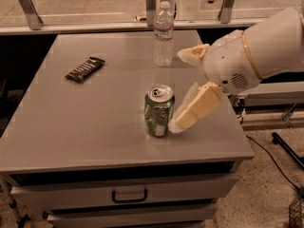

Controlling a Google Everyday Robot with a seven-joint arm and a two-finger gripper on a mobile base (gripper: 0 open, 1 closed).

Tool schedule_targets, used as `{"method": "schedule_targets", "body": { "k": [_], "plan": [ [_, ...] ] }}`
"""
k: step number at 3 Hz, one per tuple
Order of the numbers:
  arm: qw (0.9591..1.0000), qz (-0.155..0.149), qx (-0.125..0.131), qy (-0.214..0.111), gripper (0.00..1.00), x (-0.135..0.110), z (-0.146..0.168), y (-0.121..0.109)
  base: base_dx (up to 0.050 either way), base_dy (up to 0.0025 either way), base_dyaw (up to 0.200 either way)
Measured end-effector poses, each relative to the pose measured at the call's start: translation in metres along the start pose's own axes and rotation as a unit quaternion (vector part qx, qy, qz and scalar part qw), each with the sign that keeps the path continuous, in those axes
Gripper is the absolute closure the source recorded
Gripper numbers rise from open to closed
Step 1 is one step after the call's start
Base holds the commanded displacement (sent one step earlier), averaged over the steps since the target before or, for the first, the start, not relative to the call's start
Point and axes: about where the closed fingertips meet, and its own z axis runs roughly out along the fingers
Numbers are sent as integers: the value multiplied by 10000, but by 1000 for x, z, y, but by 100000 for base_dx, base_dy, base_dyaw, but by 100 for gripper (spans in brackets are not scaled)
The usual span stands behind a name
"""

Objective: Pick green can

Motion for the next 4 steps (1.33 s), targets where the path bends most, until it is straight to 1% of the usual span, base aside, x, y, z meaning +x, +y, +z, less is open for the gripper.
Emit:
{"method": "schedule_targets", "body": {
  "k": [1, 2, 3, 4],
  "plan": [
    [9994, -166, -223, -185, 0, -9, 22, 3, 0, 0, 0],
    [9987, -134, -381, -306, 0, -9, 46, 2, 0, 0, 0],
    [9981, 14, -487, -388, 0, -4, 68, 1, 0, 0, 0],
    [9974, 119, -599, -382, 0, 3, 81, 6, 0, 0, 0]
  ]
}}
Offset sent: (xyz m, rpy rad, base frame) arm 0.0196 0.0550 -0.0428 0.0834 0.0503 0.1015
